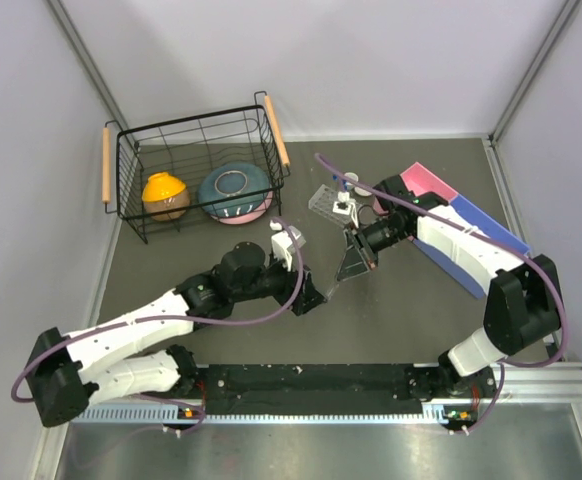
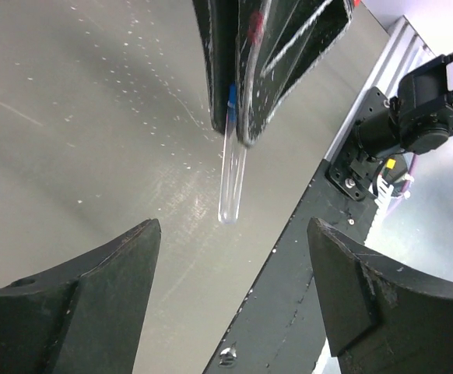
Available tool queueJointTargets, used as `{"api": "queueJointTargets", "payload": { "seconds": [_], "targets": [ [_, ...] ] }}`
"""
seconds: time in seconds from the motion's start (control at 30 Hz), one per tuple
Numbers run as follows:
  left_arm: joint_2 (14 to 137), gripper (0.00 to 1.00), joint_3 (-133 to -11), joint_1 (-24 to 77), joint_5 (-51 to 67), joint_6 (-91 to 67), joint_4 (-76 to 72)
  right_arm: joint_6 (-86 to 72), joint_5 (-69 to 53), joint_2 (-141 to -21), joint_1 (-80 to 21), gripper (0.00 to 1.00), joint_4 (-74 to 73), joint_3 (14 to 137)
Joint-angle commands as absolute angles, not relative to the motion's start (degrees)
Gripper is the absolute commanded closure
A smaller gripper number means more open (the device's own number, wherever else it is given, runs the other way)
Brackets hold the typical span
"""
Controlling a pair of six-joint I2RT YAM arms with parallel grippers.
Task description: Organize the chemistry lab equipment
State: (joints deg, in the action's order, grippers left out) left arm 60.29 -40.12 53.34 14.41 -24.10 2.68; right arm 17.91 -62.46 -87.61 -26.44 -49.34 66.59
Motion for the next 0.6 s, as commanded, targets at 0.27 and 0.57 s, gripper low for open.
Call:
{"api": "queueJointTargets", "payload": {
  "seconds": [0.27,0.57],
  "targets": [
    [46.2,0.1,-36.7,53.2,-3.2,-19.7,14.8,23.7,-54.0,-87.8,-20.9,0.93,-52.1,77.3],
    [42.3,0.03,-34.8,53.2,-13.0,-21.8,16.5,26.9,-46.0,-92.3,-19.9,0.92,-54.4,86.2]
  ]
}}
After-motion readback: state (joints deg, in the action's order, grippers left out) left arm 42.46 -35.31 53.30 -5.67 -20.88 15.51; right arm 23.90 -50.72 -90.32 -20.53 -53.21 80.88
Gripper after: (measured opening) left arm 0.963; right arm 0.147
